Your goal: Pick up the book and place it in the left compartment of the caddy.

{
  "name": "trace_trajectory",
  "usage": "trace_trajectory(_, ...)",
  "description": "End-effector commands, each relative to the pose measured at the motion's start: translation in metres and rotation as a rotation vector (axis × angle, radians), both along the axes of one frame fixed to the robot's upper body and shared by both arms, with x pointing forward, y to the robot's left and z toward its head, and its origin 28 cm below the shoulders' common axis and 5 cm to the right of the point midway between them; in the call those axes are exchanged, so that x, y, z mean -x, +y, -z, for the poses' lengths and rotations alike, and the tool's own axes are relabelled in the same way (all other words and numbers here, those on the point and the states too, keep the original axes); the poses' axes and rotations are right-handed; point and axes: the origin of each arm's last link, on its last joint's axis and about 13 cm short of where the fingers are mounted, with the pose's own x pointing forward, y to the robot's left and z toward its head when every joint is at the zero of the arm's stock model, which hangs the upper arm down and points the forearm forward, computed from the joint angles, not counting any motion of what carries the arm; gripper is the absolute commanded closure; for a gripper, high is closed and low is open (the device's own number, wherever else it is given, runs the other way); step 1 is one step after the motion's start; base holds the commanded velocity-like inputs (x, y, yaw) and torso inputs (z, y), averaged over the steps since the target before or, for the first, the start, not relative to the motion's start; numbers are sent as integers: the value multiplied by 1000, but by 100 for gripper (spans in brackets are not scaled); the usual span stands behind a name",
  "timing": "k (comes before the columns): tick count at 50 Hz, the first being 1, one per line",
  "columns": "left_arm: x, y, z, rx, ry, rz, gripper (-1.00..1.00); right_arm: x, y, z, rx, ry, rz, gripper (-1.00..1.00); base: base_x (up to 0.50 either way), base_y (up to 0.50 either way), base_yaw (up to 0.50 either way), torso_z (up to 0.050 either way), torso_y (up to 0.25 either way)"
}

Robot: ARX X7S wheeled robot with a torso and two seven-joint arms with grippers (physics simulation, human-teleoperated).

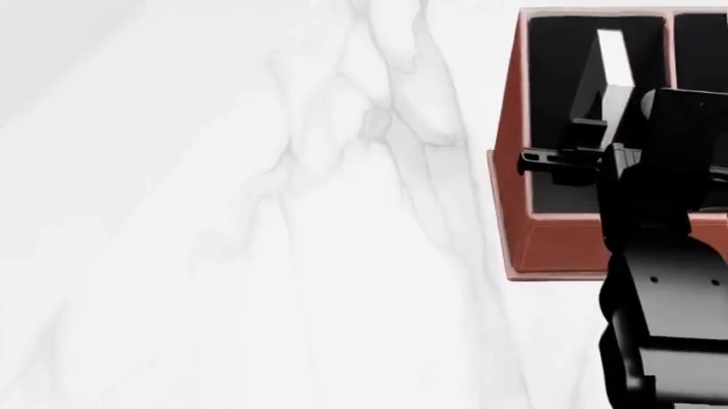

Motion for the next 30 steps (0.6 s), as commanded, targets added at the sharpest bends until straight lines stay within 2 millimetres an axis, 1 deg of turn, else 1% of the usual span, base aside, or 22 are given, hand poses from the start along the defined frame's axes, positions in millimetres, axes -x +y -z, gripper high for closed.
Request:
trace_trajectory(1,9,0,-1,16,7,57,-100,-7,11,-5,25,-39,-41,100,0,0,0,0,0)
trace_trajectory(12,9,0,-2,9,-5,46,-100,-8,11,-6,19,-44,-44,100,0,0,0,0,-8)
trace_trajectory(18,9,1,-2,16,-3,47,-100,-9,12,-7,18,-48,-48,100,0,0,0,8,-229)
trace_trajectory(30,8,1,-2,28,3,54,-100,-11,12,-10,14,-53,-43,100,0,0,0,0,-2)
